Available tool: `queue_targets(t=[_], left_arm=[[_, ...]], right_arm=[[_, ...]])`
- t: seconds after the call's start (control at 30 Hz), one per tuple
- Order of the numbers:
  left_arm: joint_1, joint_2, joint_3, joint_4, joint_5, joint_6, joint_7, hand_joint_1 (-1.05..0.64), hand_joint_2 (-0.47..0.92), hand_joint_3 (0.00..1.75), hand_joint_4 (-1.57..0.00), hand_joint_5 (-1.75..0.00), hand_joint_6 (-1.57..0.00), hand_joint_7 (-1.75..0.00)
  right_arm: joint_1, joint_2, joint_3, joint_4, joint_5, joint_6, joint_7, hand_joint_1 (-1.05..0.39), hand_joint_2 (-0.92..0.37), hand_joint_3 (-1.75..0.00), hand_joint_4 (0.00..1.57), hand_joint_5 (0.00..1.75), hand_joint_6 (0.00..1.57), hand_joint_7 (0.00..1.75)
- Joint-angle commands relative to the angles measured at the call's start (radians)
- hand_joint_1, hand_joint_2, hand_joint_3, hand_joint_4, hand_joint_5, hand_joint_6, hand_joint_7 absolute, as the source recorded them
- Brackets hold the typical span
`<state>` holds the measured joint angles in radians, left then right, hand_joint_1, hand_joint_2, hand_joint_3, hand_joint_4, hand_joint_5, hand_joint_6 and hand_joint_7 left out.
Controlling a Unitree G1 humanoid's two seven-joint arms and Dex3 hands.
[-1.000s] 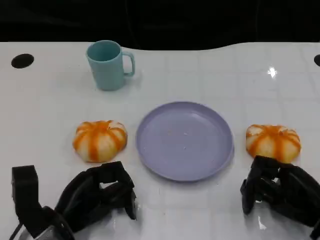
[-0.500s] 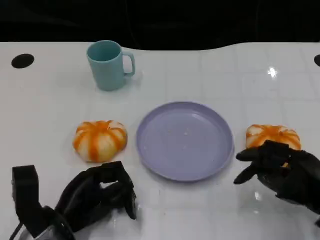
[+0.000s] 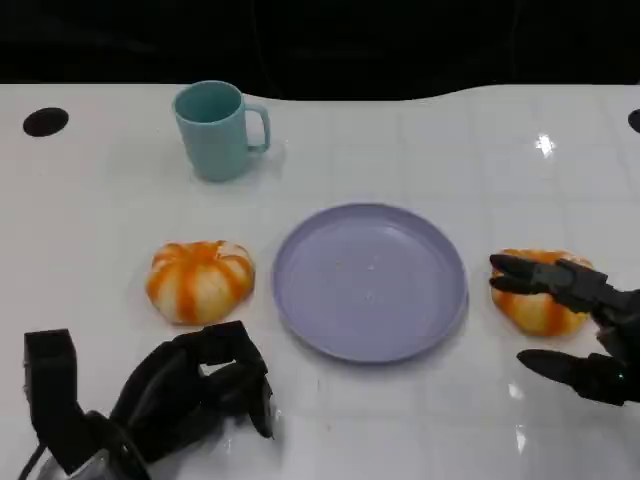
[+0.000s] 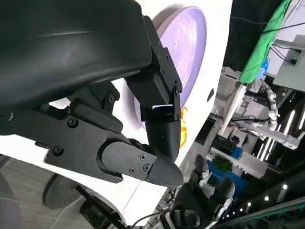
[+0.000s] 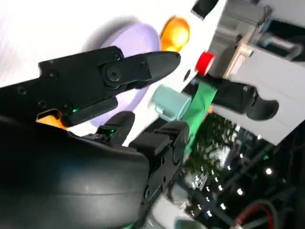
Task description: Grasp the bread from the table and place it into the plate.
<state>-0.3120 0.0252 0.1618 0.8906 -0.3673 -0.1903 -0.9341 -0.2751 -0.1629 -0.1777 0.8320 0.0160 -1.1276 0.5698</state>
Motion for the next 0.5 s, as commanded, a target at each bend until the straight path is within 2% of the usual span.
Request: queue_targets(t=[0.03, 0.23, 0.37, 0.5], left_arm=[[0.005, 0.014, 0.006, 0.017, 0.007, 0.018, 0.008, -0.71, 0.87, 0.00, -0.97, -1.42, -0.96, -1.02], [0.007, 0.014, 0.005, 0.013, 0.009, 0.016, 0.008, -0.70, 0.88, 0.00, -0.96, -1.42, -0.96, -1.02], [0.010, 0.015, 0.003, 0.009, 0.010, 0.021, 0.010, -0.72, 0.87, 0.00, -0.96, -1.43, -0.96, -1.02], [0.011, 0.011, 0.002, 0.009, 0.012, 0.019, 0.015, -0.71, 0.87, 0.00, -0.96, -1.42, -0.97, -1.00]], right_arm=[[-0.006, -0.058, -0.006, 0.004, -0.144, -0.069, -0.168, -0.60, -0.92, -0.10, 0.09, 0.45, 0.30, 0.04], [0.019, -0.109, -0.011, -0.062, -0.438, -0.030, -0.489, -0.66, -0.92, -0.09, 0.00, 0.44, 0.25, 0.01], [0.039, -0.152, 0.029, -0.131, -0.659, 0.068, -0.731, -0.67, -0.92, -0.05, 0.00, 0.32, 0.19, 0.01], [0.055, -0.196, 0.099, -0.197, -0.794, 0.196, -0.882, -0.68, -0.91, -0.01, 0.00, 0.18, 0.19, 0.01]])
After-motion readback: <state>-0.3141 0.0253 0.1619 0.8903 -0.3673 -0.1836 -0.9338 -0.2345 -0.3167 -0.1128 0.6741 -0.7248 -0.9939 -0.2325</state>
